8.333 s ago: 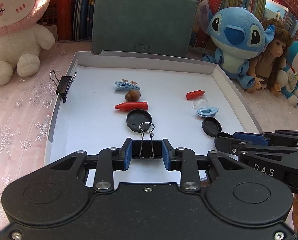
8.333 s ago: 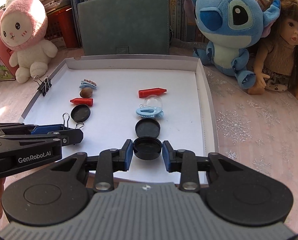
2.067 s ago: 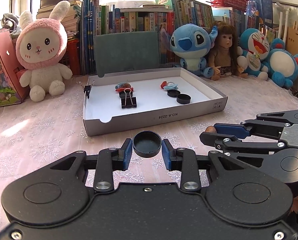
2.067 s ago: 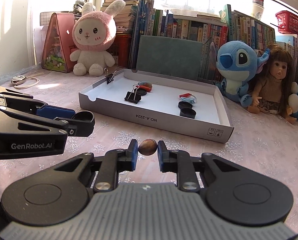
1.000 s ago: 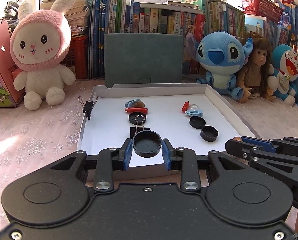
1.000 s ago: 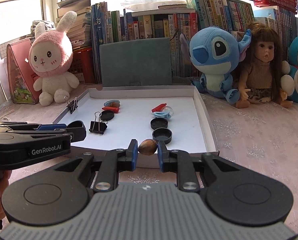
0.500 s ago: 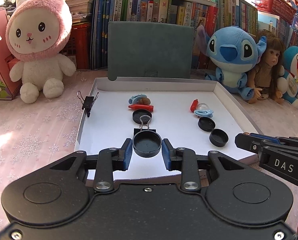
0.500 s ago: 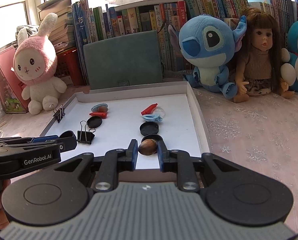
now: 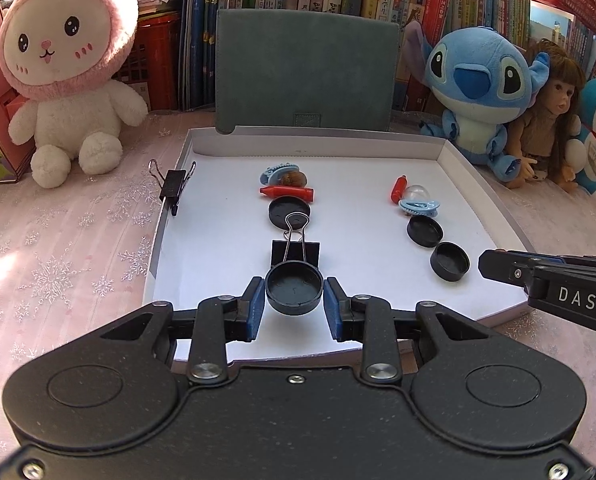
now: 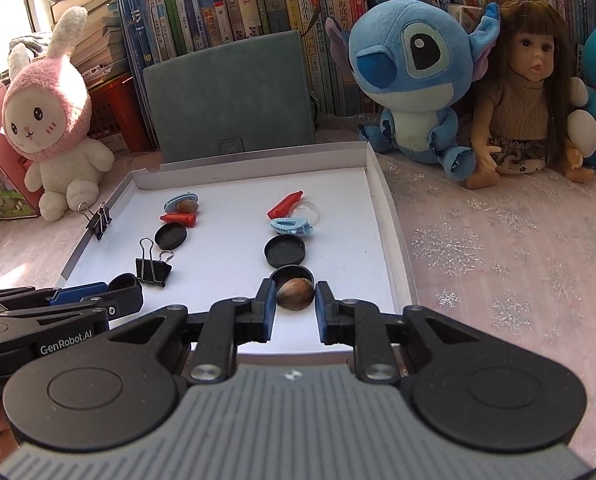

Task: Organize rigid objects
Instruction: 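Carry the lid and acorn in both grippers over the tray and lower them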

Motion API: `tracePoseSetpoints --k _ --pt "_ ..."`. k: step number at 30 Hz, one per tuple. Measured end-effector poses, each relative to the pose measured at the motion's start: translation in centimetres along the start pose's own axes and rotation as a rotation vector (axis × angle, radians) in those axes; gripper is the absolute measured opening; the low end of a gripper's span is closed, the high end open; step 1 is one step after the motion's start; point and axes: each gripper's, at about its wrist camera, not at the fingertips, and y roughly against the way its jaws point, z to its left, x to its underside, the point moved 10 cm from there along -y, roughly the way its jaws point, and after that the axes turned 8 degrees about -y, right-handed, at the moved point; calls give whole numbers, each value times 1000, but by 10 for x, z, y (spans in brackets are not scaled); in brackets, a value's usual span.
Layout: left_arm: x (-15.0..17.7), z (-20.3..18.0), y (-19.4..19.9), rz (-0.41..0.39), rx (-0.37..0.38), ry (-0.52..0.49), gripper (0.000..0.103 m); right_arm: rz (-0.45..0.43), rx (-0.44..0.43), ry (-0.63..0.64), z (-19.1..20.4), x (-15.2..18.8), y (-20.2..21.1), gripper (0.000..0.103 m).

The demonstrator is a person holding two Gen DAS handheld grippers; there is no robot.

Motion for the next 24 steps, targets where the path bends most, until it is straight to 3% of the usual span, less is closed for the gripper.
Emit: tracePoseSetpoints --k 13,24 --pt "3 4 -13 33 5 25 30 83 4 -8 -2 8 -19 26" --pt "0 9 -22 26 -12 21 30 98 7 -32 -3 8 -29 26"
